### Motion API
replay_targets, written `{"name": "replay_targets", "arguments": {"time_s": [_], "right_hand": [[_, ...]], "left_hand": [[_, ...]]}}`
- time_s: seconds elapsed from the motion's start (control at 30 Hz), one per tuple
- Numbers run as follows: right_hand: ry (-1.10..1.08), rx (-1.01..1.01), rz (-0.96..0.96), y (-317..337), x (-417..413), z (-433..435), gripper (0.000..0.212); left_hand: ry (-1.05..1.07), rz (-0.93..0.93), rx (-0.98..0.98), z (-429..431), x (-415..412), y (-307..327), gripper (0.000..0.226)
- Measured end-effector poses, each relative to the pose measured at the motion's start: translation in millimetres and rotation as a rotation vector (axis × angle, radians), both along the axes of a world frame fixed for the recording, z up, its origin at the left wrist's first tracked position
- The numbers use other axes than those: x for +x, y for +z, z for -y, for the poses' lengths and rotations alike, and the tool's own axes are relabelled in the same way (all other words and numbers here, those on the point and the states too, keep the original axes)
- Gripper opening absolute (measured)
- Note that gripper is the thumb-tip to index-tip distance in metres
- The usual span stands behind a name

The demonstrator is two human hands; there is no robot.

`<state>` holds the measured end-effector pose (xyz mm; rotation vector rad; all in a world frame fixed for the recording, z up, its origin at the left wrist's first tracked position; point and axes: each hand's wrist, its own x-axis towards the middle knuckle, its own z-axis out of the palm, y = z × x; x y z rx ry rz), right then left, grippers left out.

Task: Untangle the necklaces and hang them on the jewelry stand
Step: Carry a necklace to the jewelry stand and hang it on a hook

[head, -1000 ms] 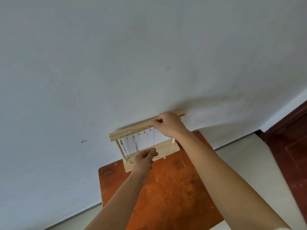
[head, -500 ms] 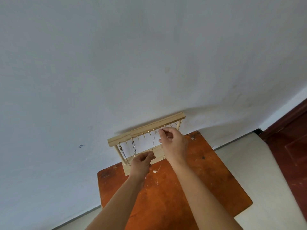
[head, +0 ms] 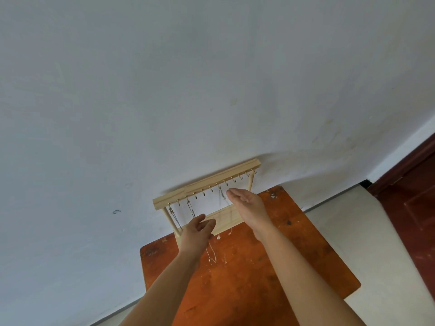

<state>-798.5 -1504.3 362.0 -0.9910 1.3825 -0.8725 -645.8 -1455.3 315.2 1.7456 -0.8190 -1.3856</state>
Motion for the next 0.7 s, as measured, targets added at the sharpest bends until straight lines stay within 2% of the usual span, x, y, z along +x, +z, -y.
{"name": "replay_targets", "arguments": {"time_s": [0.1, 0.23, 0.33, 0.37, 0.47, 0.57, 0.7], "right_hand": [[-0.098, -0.005, 0.003, -6, -21, -7, 0.028], [-0.162, 0.069, 0.095, -20, -35, -28, 0.018], [-0.049, 0.057, 0.116, -27, -28, -52, 0.029], [0.018, 0.052, 0.114, -27, -22, -60, 0.028], [0.285, 0.106, 0.085, -18, -6, -83, 0.048], [0.424, 0.114, 0.083, -17, -5, -98, 0.033], [0.343, 0.141, 0.272, -19, -22, -112, 0.028]], "left_hand": [[-0.071, -0.061, 0.028, -10, 10, 9, 0.033], [-0.198, -0.341, 0.036, -16, 19, 35, 0.050], [-0.293, -0.509, 0.006, -16, 18, 58, 0.056], [-0.325, -0.547, -0.007, -17, 17, 64, 0.056], [-0.394, -0.612, -0.032, -18, 13, 79, 0.058], [-0.416, -0.633, -0.049, -21, 11, 90, 0.058], [-0.381, -0.634, -0.057, -26, 14, 96, 0.055]]}}
